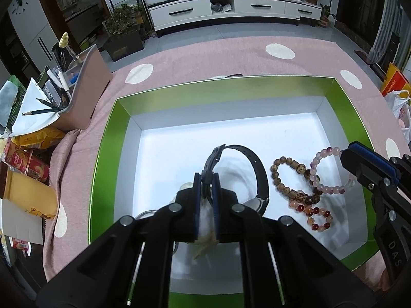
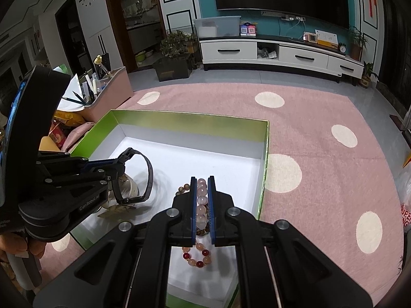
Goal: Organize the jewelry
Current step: 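Carry the black watch with the left tool while the right tool lowers the pink bracelet into the box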
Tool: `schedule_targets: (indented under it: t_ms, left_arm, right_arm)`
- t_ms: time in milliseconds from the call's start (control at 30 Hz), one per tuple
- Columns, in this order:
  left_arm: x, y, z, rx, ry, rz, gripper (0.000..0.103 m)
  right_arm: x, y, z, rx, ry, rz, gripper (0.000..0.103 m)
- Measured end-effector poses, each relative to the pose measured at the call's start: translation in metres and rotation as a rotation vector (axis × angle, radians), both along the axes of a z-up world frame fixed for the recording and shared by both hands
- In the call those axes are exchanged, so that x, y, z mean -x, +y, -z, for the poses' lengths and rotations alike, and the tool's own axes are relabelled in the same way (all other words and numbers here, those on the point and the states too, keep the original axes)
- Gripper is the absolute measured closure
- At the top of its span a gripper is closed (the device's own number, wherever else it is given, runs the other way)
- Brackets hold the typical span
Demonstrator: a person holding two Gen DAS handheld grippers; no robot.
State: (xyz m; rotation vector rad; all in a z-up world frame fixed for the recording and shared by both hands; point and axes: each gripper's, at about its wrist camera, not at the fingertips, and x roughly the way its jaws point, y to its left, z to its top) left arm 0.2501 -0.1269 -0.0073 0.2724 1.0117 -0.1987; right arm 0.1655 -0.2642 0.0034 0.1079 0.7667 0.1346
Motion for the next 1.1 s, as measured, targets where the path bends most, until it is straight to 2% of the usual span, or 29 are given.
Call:
schedule_targets:
  t_ms: [1100]
  left_arm:
    - [-0.003, -0.002, 0.008, -0.028, 0.008, 0.007, 0.095]
  right_arm:
    - [-0.004, -0.004, 0.012, 0.001, 0.037, -0.001, 0.096]
